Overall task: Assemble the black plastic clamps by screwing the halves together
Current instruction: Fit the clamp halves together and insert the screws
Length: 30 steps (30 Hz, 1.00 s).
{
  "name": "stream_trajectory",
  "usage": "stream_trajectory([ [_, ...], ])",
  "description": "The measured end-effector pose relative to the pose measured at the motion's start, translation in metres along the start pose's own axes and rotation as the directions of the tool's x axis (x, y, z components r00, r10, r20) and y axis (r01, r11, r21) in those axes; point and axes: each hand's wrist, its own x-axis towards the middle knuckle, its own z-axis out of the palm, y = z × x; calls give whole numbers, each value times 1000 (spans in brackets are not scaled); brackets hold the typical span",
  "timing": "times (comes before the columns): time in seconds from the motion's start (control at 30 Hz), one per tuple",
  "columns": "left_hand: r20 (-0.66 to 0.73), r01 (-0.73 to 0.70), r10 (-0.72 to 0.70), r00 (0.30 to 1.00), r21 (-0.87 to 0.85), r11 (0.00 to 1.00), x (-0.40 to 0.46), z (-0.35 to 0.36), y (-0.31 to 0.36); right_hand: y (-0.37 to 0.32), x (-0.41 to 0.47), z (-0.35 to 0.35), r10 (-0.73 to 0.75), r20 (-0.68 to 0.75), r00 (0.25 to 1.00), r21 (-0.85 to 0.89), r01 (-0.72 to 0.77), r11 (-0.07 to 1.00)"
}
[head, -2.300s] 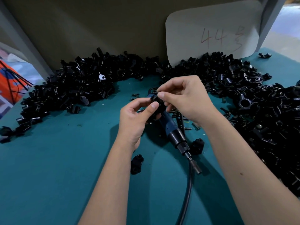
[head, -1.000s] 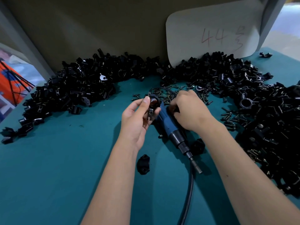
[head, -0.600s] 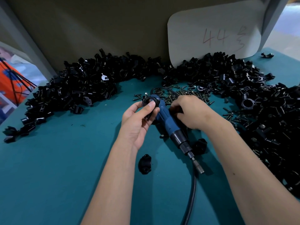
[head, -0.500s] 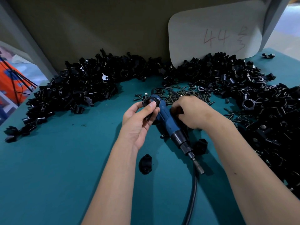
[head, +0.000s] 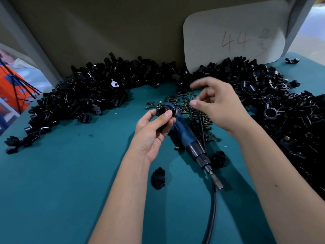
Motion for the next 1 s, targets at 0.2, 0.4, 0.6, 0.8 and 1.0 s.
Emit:
stream_trajectory([
  [0.2, 24, 26, -26, 999, -12, 1000, -2, 2, 0, -6, -3, 26, 56, 36, 998, 298, -64, 953],
  [0.4, 14, 16, -16, 1000, 9, 1000, -2, 2, 2, -5, -5, 32, 30, -14, 999, 328, -23, 944],
  [0.6, 44, 19, -20, 999, 21, 1000, -2, 1, 1, -7, -6, 34, 8, -13, 1000, 308, -4, 951],
  [0.8, 43, 29, -29, 999, 0, 1000, -3, 1, 0, -5, -5, 32, 39, 81, 996, 294, -61, 954],
  [1.0, 80, 77, -69, 994, -98, 992, -4, 3, -3, -9, -6, 30, 85, 168, 982, 377, -144, 915],
])
